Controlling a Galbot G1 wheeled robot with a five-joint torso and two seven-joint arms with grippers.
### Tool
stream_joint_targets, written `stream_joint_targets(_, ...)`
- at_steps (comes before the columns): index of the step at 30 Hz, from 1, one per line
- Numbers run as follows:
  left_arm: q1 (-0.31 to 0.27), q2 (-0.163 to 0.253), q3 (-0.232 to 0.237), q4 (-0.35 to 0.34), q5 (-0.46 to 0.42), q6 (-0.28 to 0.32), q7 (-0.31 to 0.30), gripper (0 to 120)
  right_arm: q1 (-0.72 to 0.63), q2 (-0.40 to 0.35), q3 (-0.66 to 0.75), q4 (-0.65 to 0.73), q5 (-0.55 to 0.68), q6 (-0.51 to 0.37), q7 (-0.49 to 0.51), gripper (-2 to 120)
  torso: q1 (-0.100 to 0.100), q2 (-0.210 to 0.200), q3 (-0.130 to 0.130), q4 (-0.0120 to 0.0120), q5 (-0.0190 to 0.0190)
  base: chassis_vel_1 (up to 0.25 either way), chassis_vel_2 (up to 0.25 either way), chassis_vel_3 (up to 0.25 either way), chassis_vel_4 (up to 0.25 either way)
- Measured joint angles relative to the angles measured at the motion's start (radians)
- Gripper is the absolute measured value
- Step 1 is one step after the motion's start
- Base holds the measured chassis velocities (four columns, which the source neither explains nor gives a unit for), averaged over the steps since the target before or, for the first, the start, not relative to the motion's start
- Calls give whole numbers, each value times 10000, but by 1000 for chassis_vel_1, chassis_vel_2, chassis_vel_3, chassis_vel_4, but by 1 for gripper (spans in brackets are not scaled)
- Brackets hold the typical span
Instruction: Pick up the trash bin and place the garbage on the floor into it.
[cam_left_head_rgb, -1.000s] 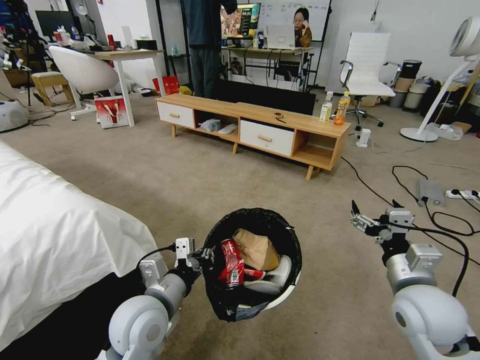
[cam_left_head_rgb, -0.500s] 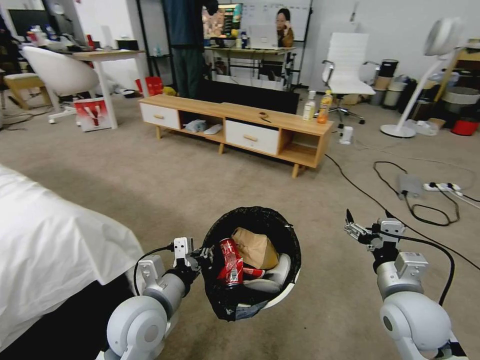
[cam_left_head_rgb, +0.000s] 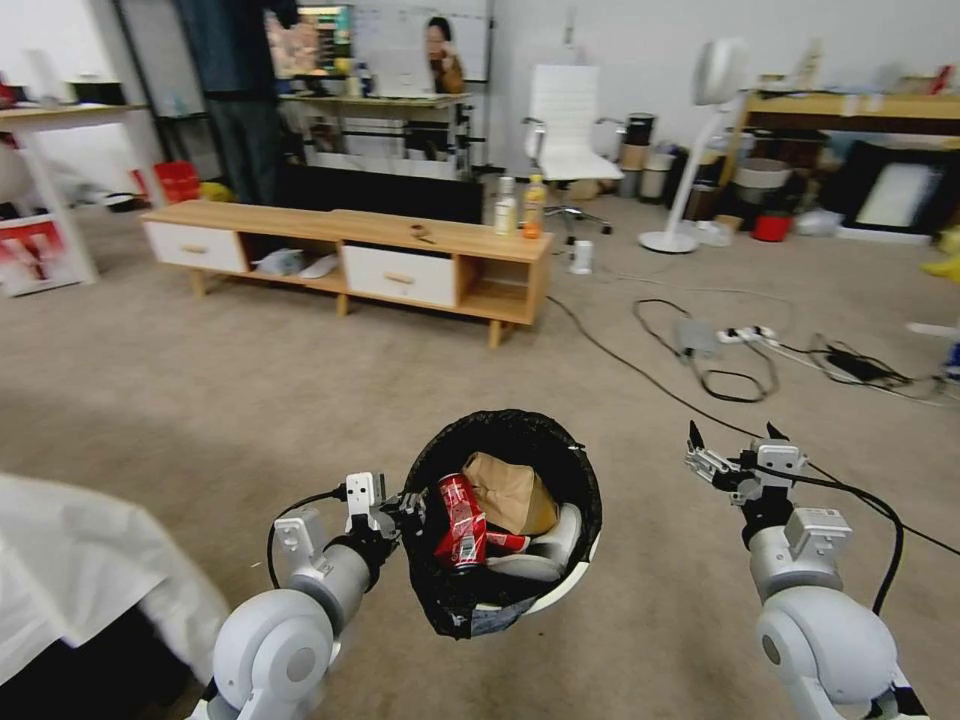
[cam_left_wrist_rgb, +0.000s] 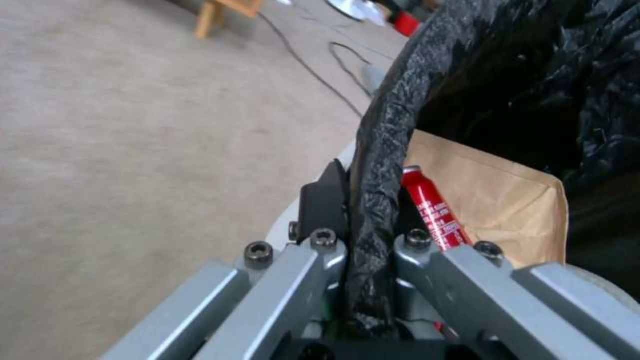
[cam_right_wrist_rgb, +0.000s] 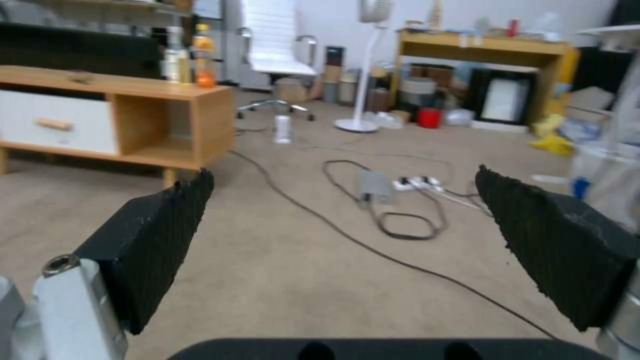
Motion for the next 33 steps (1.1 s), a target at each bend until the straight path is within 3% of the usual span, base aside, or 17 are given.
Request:
stream_joint_targets(6, 13, -17, 18, -13, -15, -8, -7, 2, -16, 13, 6, 28, -4, 23, -5, 100, 1, -1, 0, -1, 0, -49, -73, -63, -65)
stream_joint_targets(9, 24, -27, 19, -39, -12, -11, -14, 2, -23, 20, 10, 61, -10, 31, -12, 100, 0, -1, 0, 11, 1, 0, 0, 0, 0)
stream_joint_targets(33, 55, -52, -13, -62, 47, 45, -26, 2, -64, 164, 31, 91, -124, 81, -48, 100, 1, 0, 0, -2, 0, -15, -18, -16, -15)
